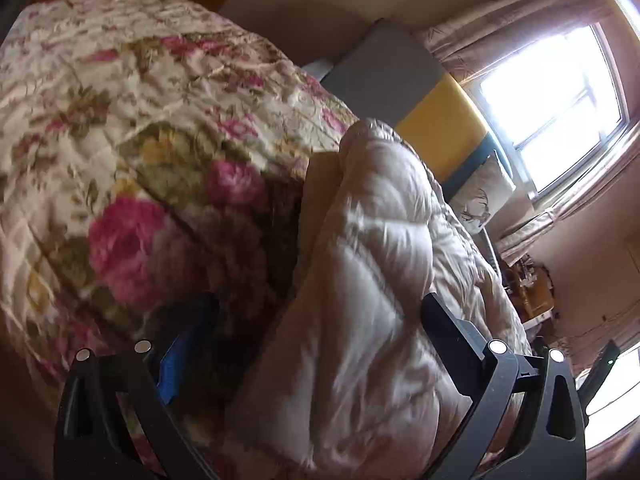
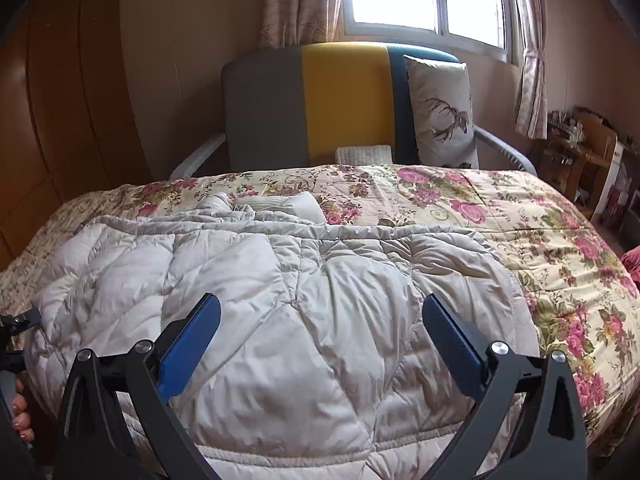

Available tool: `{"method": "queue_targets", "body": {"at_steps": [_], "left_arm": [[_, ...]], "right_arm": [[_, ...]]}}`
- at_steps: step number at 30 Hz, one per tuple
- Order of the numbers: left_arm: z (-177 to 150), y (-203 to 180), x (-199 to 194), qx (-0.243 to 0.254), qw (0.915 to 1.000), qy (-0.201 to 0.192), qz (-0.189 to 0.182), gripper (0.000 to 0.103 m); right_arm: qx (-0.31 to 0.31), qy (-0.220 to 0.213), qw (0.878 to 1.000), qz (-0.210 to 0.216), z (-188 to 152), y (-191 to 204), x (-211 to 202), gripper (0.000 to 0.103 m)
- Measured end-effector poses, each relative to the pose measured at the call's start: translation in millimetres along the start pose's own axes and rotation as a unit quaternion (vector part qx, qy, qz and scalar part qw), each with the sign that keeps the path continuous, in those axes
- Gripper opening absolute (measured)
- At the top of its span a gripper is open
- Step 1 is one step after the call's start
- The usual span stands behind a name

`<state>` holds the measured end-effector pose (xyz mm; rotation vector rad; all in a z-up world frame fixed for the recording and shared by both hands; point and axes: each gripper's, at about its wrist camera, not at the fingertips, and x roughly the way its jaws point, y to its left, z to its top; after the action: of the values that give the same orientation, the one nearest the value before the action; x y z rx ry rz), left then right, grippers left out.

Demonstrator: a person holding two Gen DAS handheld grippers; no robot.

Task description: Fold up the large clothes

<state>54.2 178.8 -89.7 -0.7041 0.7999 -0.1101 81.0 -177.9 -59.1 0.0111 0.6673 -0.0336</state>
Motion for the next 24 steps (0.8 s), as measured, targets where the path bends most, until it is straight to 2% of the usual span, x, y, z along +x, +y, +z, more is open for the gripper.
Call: {"method": "queue_targets", "body": {"at_steps": [1, 3, 6, 10, 14, 16, 19, 21, 24], "left_arm": [[-5.7, 0.1, -1.1, -0.005, 0.9999, 0.001, -0.011, 0.100], [-13.9, 0.7, -2.5, -0.015, 0.9994, 0.001, -0.031, 0.100], [-26.5, 3.2, -3.1, -0.049, 0.9965, 0.006, -0.068, 0.100], [-38.4, 2.3, -7.4, -0.074, 0.9928, 0.002, -0.094, 0.100], [-34.2, 6.0, -2.9, -0.090, 0.9897, 0.000, -0.111, 0.100], [-31.2, 12.2, 3.2, -0.124, 0.9846, 0.007, -0.123, 0.100], [-38.0, 14.0, 9.4, -0.177, 0.9707, 0.016, -0.161, 0.099], [-44.3, 7.2, 16.3, -0.182, 0.9658, 0.030, -0.182, 0.099], [-45.2, -3.2, 24.3, -0.174, 0.9652, 0.031, -0.193, 0.096]], "right_arm": [[-0.015, 0.022, 0.999, -0.018, -6.1, 2.8, 12.1, 0.101], [-0.012, 0.059, 0.998, -0.010, -20.7, -2.0, 38.6, 0.101], [0.006, 0.056, 0.998, -0.003, -26.2, -7.6, 46.2, 0.101], [0.005, 0.048, 0.999, -0.001, -30.2, -7.8, 45.0, 0.101], [0.008, 0.038, 0.999, 0.003, -36.1, -9.6, 41.3, 0.101], [0.009, 0.035, 0.999, 0.004, -39.5, -11.5, 39.2, 0.101], [0.010, 0.034, 0.999, 0.005, -41.7, -11.0, 38.1, 0.101], [0.010, 0.035, 0.999, 0.006, -42.2, -11.3, 37.9, 0.101], [0.010, 0.037, 0.999, 0.006, -41.7, -12.3, 38.5, 0.101]]}}
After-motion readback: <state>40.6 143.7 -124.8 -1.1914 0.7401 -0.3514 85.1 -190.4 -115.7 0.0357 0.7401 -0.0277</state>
